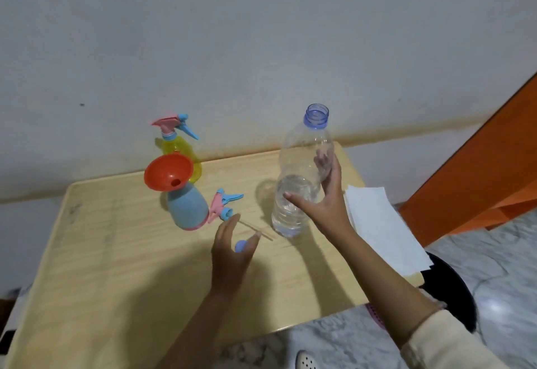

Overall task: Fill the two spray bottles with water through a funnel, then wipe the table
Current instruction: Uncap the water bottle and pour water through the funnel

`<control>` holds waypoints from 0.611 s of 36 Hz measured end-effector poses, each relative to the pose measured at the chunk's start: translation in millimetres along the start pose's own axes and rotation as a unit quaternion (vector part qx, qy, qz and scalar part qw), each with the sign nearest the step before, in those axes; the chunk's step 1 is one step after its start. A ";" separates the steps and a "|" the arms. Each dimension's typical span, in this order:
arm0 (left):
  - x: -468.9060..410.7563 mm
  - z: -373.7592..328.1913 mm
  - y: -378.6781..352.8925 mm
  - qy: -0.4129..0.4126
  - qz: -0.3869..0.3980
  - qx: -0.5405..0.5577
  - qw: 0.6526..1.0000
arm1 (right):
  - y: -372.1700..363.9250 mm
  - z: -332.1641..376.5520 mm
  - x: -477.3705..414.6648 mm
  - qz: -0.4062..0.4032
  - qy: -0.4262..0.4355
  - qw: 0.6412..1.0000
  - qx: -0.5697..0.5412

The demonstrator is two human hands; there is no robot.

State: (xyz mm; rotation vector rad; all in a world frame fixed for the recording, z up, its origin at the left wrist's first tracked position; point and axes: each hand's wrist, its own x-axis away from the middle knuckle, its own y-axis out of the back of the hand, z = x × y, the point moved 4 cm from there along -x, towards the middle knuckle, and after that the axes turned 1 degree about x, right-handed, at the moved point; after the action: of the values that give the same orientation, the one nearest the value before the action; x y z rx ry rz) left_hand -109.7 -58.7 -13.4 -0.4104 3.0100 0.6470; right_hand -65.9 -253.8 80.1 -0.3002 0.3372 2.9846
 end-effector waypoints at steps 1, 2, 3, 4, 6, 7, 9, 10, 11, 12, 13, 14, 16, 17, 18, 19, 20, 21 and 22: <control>-4.6 -18.4 0.0 -0.022 -0.010 0.048 0.999 | 1.4 -5.3 1.0 0.003 -0.006 1.000 0.006; -9.2 -38.4 -1.4 -0.043 -0.007 0.096 0.994 | 2.5 -11.1 1.0 0.006 -0.012 1.000 0.012; -13.8 -59.6 -3.8 -0.064 0.008 0.137 0.989 | 2.5 -16.5 0.7 0.011 -0.018 1.000 0.016; -17.9 -81.3 -6.7 -0.082 0.030 0.166 0.982 | 1.8 -21.0 -0.4 0.017 -0.027 0.999 0.018; -25.2 -121.4 -14.0 -0.108 0.074 0.184 0.974 | -1.5 -27.0 -4.9 0.026 -0.041 0.999 0.011; -28.7 -136.8 -17.8 -0.119 0.089 0.172 0.974 | -3.8 -28.8 -7.7 0.032 -0.044 0.998 0.004; -34.0 -155.9 -25.2 -0.135 0.105 0.136 0.976 | -9.2 -28.9 -12.4 0.049 -0.037 0.998 0.001; -35.3 -162.1 -27.7 -0.137 0.104 0.120 0.978 | -11.5 -27.7 -14.0 0.053 -0.030 0.998 0.009; -36.3 -165.8 -28.9 -0.136 0.097 0.107 0.980 | -13.1 -26.1 -15.3 0.053 -0.023 0.998 0.015; -36.9 -168.1 -29.2 -0.135 0.086 0.100 0.982 | -14.2 -24.5 -16.7 0.051 -0.015 0.998 0.017; -37.0 -168.9 -28.1 -0.136 0.074 0.094 0.983 | -15.3 -22.5 -18.0 0.050 -0.006 0.999 0.018; -36.9 -168.3 -26.0 -0.136 0.063 0.088 0.985 | -16.3 -19.8 -19.5 0.050 0.005 0.999 0.019; -37.9 -164.4 -17.8 -0.121 0.037 0.089 0.988 | -20.1 -13.4 -22.8 0.063 0.022 0.997 0.033; -39.3 -160.7 -12.1 -0.106 0.023 0.101 0.989 | -22.9 -9.8 -24.5 0.075 0.033 0.995 0.050; -40.8 -156.7 -6.0 -0.089 0.009 0.121 0.989 | -25.9 -6.5 -26.0 0.087 0.042 0.992 0.076; -41.9 -152.7 0.4 -0.076 -0.005 0.141 0.987 | -29.1 -3.4 -27.1 0.098 0.050 0.988 0.105; -42.6 -149.6 6.6 -0.070 -0.018 0.158 0.985 | -32.1 -0.2 -28.1 0.108 0.058 0.984 0.133; -42.4 -146.5 11.9 -0.067 -0.032 0.169 0.983 | -34.7 3.5 -28.7 0.117 0.068 0.979 0.154; -41.7 -144.1 16.1 -0.065 -0.043 0.179 0.981 | -36.9 7.0 -29.4 0.128 0.076 0.975 0.168</control>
State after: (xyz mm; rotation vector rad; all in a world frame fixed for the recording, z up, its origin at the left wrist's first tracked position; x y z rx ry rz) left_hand -70.7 -93.0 128.3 -0.4548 2.8779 0.1147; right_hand -33.3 -219.4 85.3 -0.4793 0.9505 3.0785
